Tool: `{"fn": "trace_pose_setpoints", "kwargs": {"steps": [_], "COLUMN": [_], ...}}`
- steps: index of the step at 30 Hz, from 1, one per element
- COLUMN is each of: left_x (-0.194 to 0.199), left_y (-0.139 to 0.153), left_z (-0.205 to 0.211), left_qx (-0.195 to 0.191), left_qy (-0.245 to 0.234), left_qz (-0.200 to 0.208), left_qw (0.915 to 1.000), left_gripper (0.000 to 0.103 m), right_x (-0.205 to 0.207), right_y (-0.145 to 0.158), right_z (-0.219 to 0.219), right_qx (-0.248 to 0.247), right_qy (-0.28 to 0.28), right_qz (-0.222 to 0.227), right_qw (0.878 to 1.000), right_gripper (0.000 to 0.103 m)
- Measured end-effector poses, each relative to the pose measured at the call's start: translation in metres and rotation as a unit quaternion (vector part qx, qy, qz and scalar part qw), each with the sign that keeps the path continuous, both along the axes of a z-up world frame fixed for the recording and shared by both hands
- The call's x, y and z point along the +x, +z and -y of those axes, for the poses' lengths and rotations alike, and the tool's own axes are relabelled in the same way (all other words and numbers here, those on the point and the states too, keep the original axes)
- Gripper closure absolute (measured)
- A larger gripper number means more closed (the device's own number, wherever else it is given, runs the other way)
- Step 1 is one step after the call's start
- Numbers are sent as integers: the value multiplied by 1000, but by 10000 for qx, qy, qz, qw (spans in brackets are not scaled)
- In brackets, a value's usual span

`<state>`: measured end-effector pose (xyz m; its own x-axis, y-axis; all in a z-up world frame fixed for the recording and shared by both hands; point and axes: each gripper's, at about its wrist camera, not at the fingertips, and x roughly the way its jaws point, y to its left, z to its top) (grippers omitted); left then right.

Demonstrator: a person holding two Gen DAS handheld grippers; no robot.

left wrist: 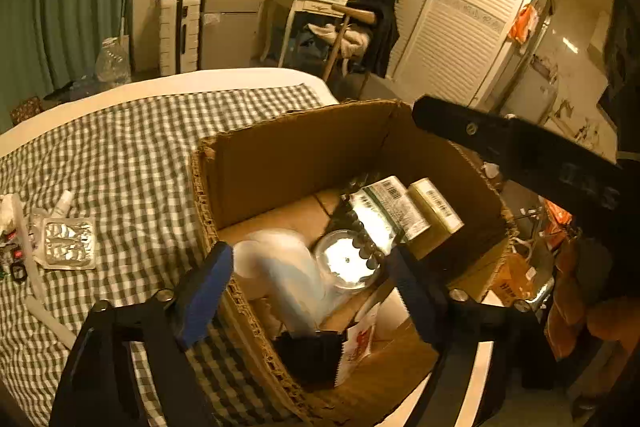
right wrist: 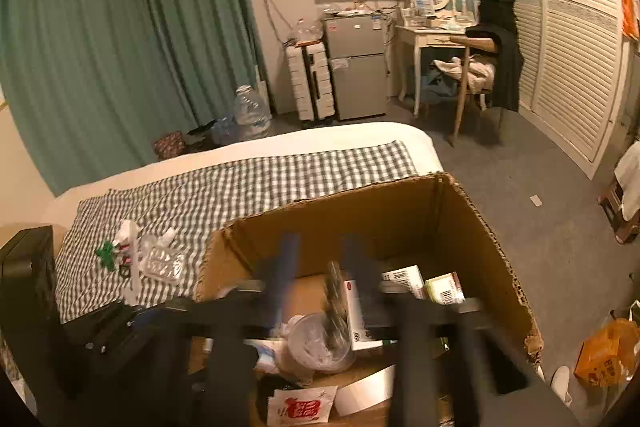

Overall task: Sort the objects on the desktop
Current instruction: 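Carry tissue pack and bracelet over the cardboard box and open both tools, then move both tools back over the bed toward the green bag and foil pack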

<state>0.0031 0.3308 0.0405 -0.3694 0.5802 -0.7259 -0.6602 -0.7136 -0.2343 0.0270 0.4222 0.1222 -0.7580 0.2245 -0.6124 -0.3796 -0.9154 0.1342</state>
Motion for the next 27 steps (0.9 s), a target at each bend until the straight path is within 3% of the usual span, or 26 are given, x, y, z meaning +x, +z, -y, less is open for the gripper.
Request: {"fn": "trace_pose_setpoints", "kwargs": {"steps": [1,5,10,15,19,23,27], "left_x": [-1,-3,-18,-39,-53,-61,-65], "left_y": [1,11,24,40,42,30,5], "left_z": [3,31,93,187,255,316,356], "left_qx": [-31,-12,53,-34,-192,-379,-428], "left_qy": [54,296,992,1890,2402,2912,3280], "left_qz": [-24,-236,-612,-1003,-1164,-1212,-1030], "left_qw": [10000,9993,9932,9768,9635,9482,9381], "left_gripper": [10,7,0,0,0,0,0], "right_x": [2,8,17,11,-10,-32,-53], "right_y": [2,8,16,19,13,2,-19], "right_z": [0,5,24,63,104,147,182], "right_qx": [65,1,-184,-430,-671,-691,-590], "right_qy": [-94,-93,82,398,734,1069,1299], "right_qz": [-85,-293,-734,-1135,-1097,-998,-771], "right_qw": [9999,9995,9971,9918,9890,9868,9868], "right_gripper": [30,30,30,30,30,30,30]}}
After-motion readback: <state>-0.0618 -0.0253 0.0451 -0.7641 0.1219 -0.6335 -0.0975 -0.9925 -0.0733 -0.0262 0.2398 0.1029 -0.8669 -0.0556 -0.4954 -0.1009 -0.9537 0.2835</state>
